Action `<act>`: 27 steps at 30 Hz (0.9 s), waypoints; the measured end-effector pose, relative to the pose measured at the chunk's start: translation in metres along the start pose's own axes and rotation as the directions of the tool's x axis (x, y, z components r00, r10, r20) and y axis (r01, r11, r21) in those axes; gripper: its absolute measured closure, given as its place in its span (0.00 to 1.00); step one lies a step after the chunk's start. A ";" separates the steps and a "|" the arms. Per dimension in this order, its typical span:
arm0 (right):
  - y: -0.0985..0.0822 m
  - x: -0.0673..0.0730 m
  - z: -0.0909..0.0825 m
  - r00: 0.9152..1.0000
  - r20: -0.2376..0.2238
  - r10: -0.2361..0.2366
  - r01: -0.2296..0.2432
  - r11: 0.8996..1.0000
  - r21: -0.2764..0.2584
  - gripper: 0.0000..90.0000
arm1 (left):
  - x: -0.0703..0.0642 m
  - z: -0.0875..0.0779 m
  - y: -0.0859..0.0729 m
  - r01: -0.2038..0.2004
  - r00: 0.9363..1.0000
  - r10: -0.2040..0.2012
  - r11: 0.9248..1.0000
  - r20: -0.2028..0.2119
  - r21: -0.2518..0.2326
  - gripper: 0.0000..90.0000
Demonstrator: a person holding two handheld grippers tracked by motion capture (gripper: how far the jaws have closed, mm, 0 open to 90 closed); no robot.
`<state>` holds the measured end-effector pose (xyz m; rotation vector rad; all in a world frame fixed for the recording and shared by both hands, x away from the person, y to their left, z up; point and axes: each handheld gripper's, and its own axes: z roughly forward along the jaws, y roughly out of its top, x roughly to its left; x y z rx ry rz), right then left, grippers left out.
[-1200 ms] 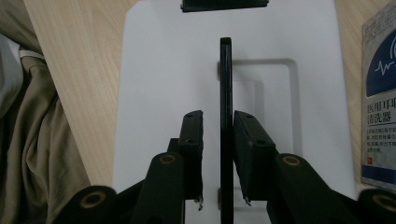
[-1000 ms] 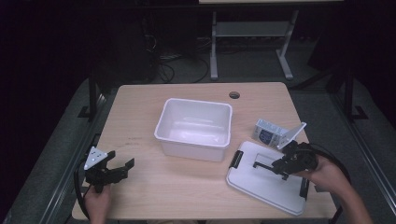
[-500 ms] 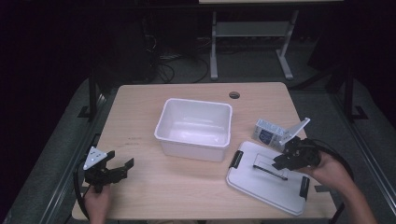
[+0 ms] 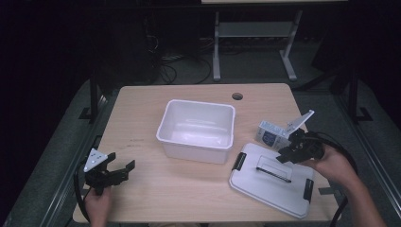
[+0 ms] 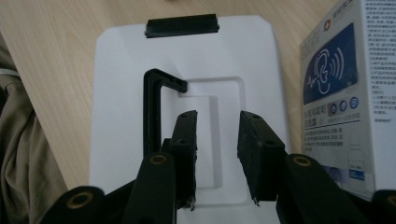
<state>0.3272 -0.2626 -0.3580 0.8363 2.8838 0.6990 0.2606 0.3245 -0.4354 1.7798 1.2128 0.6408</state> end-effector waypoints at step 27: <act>0.009 -0.020 -0.003 0.999 0.035 0.033 -0.033 0.999 -0.011 0.68 | -0.001 0.001 0.000 -0.006 1.000 0.006 1.000 -0.001 -0.005 0.17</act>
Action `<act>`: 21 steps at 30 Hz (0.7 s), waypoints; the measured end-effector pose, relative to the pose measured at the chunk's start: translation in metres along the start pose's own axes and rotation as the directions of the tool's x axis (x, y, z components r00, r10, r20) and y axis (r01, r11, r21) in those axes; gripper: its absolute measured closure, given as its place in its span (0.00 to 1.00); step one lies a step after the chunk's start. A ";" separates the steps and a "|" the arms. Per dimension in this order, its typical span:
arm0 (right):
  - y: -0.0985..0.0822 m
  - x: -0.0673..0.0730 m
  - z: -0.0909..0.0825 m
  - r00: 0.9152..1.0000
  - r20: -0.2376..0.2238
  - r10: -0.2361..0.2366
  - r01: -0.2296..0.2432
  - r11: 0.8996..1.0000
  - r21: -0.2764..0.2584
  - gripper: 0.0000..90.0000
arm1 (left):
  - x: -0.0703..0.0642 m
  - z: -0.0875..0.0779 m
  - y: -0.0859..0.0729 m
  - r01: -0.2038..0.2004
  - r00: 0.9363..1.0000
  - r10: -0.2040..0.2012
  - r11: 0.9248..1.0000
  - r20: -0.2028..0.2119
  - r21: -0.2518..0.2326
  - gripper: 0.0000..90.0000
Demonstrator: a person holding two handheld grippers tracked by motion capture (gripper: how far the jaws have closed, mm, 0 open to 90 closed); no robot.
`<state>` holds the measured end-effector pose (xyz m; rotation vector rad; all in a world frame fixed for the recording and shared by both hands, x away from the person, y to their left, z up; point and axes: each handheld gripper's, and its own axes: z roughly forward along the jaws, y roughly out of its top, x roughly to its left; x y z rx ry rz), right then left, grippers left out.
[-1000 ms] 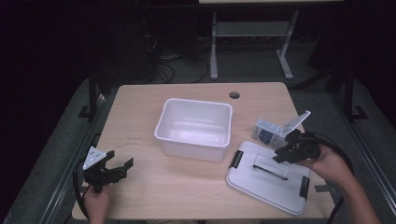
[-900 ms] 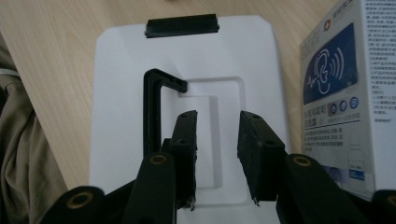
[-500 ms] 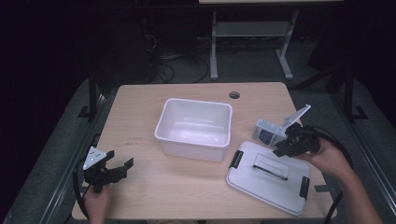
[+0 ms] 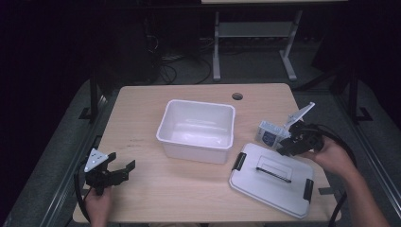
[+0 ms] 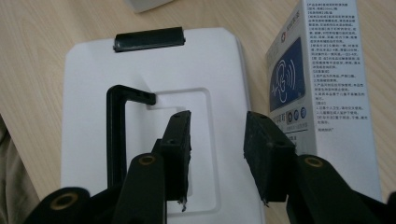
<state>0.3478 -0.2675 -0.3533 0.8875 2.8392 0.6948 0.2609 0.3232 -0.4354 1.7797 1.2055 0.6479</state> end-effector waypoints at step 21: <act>0.005 -0.020 0.005 0.999 0.020 0.037 -0.037 0.999 -0.005 0.57 | 0.001 0.000 0.000 -0.003 1.000 0.003 1.000 -0.002 0.005 0.17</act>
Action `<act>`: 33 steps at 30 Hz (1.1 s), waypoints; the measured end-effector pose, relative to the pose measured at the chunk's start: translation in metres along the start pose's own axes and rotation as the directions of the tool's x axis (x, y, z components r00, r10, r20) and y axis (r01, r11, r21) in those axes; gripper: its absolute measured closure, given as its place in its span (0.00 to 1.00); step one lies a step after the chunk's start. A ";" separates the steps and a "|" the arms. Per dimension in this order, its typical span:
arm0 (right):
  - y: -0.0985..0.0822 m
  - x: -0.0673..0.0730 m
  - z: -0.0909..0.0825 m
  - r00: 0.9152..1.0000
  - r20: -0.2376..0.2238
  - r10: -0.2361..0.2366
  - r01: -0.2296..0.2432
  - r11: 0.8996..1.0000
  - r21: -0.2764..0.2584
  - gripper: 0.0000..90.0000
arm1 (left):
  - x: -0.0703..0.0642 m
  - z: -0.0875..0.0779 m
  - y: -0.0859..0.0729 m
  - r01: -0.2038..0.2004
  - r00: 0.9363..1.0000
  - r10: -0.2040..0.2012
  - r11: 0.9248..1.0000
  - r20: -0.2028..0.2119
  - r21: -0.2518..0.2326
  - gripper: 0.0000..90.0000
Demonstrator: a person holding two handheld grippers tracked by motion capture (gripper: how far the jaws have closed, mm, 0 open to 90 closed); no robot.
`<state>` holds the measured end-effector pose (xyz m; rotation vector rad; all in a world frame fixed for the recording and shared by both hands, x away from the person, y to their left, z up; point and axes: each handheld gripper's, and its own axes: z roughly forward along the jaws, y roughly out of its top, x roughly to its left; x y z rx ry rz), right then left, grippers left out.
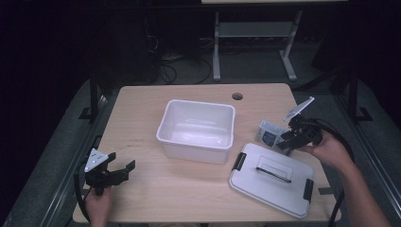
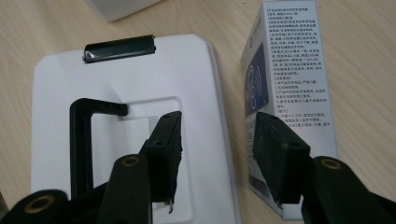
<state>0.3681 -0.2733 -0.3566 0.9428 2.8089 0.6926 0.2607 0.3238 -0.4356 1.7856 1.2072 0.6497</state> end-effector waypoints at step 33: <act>0.008 -0.029 -0.002 0.998 0.048 0.039 -0.040 0.999 0.017 0.47 | 0.000 -0.001 0.000 -0.002 1.000 0.002 1.000 -0.001 0.000 0.17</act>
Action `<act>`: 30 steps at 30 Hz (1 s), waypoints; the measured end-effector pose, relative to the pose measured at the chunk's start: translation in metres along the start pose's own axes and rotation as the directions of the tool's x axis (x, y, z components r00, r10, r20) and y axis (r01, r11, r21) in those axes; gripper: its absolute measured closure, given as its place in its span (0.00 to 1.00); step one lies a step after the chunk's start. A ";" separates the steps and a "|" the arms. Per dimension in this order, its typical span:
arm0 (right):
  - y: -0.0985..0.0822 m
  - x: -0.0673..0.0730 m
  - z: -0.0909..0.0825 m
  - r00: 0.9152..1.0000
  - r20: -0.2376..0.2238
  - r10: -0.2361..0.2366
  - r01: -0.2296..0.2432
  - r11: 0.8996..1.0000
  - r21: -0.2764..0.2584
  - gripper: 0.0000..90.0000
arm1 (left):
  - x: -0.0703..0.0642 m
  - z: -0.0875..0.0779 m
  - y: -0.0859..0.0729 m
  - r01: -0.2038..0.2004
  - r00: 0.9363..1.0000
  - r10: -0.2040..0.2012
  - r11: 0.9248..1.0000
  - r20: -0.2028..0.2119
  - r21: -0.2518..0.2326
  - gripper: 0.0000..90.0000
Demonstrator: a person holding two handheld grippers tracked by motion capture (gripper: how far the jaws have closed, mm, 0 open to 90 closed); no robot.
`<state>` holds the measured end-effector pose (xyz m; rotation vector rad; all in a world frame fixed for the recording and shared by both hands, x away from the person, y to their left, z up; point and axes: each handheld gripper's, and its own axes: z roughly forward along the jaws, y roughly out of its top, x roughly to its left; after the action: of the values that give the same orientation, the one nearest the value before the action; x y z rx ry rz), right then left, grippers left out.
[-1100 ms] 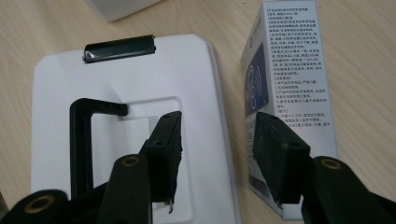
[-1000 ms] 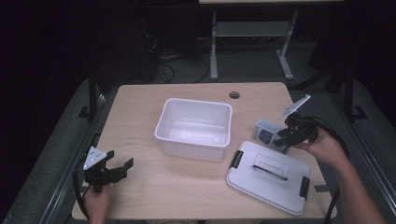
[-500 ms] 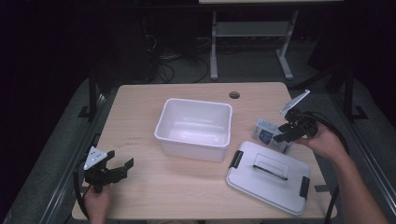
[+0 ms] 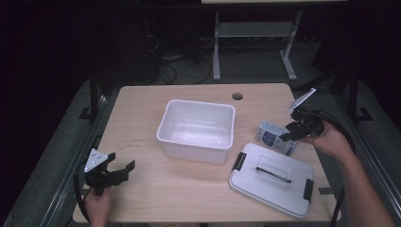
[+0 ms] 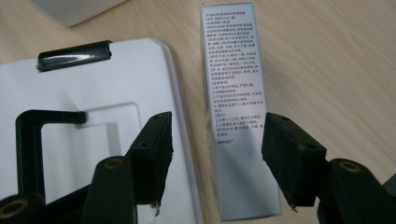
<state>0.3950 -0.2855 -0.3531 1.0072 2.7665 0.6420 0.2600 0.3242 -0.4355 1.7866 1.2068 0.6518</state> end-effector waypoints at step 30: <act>0.010 -0.015 0.018 1.000 0.005 0.024 -0.024 0.999 0.042 0.43 | 0.003 -0.001 -0.001 0.010 1.000 -0.010 1.000 -0.003 -0.004 0.17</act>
<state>0.4170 -0.2816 -0.3654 1.0501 2.7788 0.5862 0.2600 0.3274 -0.4359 1.7758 1.2144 0.6507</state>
